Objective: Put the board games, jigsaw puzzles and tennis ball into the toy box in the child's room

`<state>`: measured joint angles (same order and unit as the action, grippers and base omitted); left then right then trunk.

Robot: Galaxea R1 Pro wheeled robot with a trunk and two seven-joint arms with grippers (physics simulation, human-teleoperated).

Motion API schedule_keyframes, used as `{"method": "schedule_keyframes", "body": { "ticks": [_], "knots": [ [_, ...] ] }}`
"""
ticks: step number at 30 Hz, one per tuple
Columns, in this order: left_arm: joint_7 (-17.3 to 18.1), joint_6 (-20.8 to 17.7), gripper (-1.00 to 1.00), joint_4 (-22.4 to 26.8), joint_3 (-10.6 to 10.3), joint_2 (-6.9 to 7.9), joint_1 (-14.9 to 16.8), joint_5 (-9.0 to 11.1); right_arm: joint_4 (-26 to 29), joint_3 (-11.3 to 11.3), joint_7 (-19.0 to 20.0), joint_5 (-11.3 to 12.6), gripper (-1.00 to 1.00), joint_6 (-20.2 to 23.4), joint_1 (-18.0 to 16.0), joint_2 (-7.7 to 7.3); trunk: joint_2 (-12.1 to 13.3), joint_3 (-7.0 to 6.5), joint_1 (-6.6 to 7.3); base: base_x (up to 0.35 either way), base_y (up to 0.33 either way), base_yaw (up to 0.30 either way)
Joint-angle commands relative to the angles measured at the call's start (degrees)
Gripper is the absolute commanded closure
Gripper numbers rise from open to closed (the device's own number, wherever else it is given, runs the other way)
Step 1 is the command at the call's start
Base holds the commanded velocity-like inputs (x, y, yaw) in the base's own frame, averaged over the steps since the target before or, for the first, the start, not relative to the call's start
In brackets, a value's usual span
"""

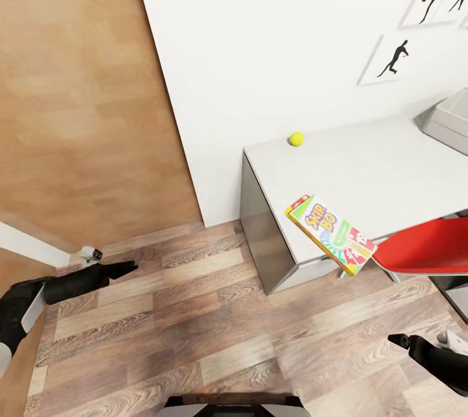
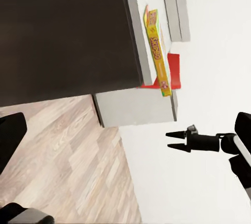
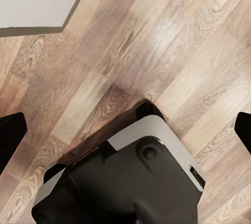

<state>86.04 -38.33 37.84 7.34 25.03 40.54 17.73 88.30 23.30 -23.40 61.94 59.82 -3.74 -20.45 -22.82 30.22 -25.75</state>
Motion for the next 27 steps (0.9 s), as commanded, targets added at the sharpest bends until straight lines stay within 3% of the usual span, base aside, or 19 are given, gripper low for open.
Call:
{"method": "schedule_keyframes", "body": {
  "ticks": [1, 10, 16, 27],
  "knots": [
    [0.3, 0.5, -1.00, -0.6, 0.0, 0.01, -0.1, 0.1, 0.1, 0.0, -0.6, 0.6, -1.00, 0.2, 0.0, 0.00, -0.1, 0.08, -0.03, -0.035, -0.155, 0.000],
    [-0.6, 2.5, -1.00, -1.9, -0.1, 0.02, -0.2, -0.1, -0.1, -0.2, -0.6, 0.7, -1.00, 0.2, 0.0, 0.05, -0.1, -0.27, -0.03, -0.037, -0.217, 0.073],
    [-1.3, 2.6, -1.00, -2.0, 0.0, 0.02, -0.2, -0.1, -0.4, -4.1, -0.6, 0.5, -1.00, 0.2, 0.0, 0.05, -0.1, -0.77, -0.03, -0.002, -0.030, 0.135],
    [-4.1, 2.6, -1.00, -2.1, -0.1, 0.02, -0.2, -0.1, -0.5, -5.2, -0.6, 0.4, -1.00, 0.2, 0.0, 0.03, -0.1, -1.71, -0.03, 0.000, -0.002, 0.130]
  ]
}}
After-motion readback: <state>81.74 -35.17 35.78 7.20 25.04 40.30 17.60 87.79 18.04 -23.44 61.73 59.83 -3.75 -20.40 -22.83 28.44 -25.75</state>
